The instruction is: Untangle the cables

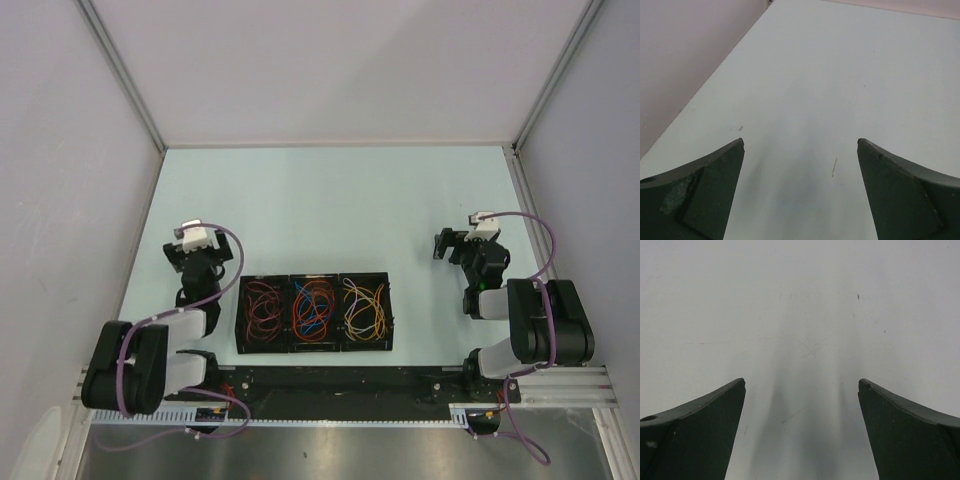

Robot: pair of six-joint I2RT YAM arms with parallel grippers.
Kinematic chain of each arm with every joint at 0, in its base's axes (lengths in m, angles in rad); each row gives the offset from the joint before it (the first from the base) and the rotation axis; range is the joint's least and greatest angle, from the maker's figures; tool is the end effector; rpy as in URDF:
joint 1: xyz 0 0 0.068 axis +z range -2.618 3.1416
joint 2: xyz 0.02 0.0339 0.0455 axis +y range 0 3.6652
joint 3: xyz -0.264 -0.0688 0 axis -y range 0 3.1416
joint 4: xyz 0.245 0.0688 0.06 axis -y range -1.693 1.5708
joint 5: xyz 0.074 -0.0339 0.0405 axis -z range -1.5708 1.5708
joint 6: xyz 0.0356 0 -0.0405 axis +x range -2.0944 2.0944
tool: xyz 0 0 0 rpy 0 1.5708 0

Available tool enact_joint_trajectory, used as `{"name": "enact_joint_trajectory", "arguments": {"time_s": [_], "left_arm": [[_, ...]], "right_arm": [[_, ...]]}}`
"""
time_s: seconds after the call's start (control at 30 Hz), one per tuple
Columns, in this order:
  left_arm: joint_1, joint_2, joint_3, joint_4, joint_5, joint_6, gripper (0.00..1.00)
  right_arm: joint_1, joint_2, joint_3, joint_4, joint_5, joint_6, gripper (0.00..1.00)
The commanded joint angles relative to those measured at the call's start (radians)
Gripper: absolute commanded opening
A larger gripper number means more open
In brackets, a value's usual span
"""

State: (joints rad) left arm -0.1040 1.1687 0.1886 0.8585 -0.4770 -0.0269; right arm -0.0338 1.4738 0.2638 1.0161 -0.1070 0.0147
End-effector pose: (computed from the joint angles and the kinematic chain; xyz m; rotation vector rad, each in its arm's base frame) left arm 0.2084 -0.0053 0.1736 -0.2913 1.6626 0.3048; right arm 0.2444 -0.0045 0.1471 -0.0349 1.7639 0.0805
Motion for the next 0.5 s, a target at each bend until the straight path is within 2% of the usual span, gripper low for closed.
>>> {"name": "enact_joint_trajectory", "arguments": {"time_s": [0.0,0.07,0.13,0.2,0.47], "left_arm": [[0.041,0.112,-0.058,0.333,0.255,-0.009,0.99],[0.04,0.181,-0.066,0.434,0.319,0.051,0.96],[0.041,0.152,-0.04,0.325,0.312,0.038,0.98],[0.041,0.175,-0.044,0.382,0.31,0.039,1.0],[0.027,0.171,-0.032,0.349,0.302,0.054,1.0]], "right_arm": [[0.006,0.002,0.002,0.061,0.0,-0.012,1.0],[0.006,0.002,0.003,0.059,0.0,-0.012,1.0],[0.006,-0.001,0.002,0.061,0.0,-0.012,1.0],[0.006,0.002,0.002,0.061,0.0,-0.012,1.0],[0.006,0.0,0.003,0.061,0.001,-0.013,1.0]]}}
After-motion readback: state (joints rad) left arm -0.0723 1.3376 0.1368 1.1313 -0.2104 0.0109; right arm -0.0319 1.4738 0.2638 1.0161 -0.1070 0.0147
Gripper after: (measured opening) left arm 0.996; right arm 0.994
